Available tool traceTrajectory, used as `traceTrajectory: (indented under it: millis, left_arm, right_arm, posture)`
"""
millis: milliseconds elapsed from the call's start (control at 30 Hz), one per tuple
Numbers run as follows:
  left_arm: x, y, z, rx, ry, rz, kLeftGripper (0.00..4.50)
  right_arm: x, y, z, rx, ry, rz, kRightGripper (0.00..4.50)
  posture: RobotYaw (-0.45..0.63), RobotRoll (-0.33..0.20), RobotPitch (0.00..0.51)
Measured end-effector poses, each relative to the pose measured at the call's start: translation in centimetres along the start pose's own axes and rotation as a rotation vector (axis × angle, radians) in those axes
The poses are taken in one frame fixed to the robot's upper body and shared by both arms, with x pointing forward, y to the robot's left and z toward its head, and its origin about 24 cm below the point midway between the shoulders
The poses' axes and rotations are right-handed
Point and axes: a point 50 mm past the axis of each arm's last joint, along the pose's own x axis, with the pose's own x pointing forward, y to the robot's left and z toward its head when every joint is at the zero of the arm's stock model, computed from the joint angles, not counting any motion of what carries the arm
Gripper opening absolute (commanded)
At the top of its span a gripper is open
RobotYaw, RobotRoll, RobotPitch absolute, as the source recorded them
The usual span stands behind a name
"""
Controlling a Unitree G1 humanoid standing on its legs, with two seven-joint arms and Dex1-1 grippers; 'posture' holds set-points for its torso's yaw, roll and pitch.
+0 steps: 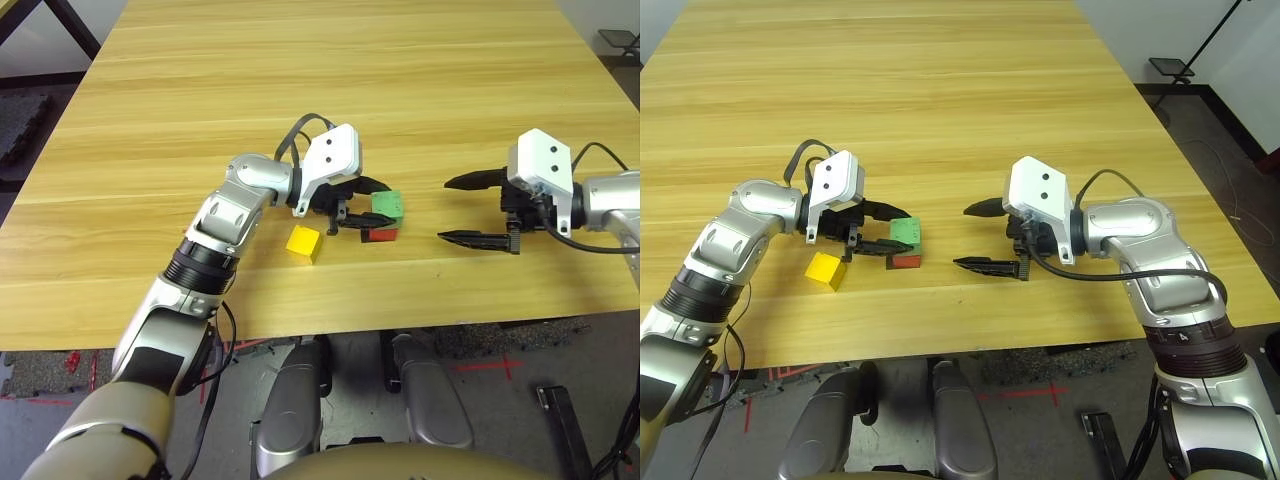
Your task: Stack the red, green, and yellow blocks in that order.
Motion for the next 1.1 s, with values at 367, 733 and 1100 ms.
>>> traceTrajectory:
  millis: [367, 733, 1100]
  left_arm:
    - [-1.4, 0.5, -0.6, 0.001, 0.054, 0.005, 4.47]
    - [-6.2, 0.0, -1.3, -0.014, 0.125, -0.061, 4.47]
    - [-8.1, -1.7, -2.2, 0.152, 0.092, -0.18, 4.47]
  right_arm:
    - [0.3, -0.3, 0.0, 0.01, -0.014, -0.004, 4.5]
    - [0.5, -0.5, 0.0, 0.009, -0.028, 0.0, 4.5]
    - [1.0, -0.5, -0.4, 0.016, -0.034, 0.01, 4.5]
  posture:
    - [0.09, -0.021, 0.245]
    - [0.12, -0.005, 0.253]
    - [0.12, -0.01, 0.248]
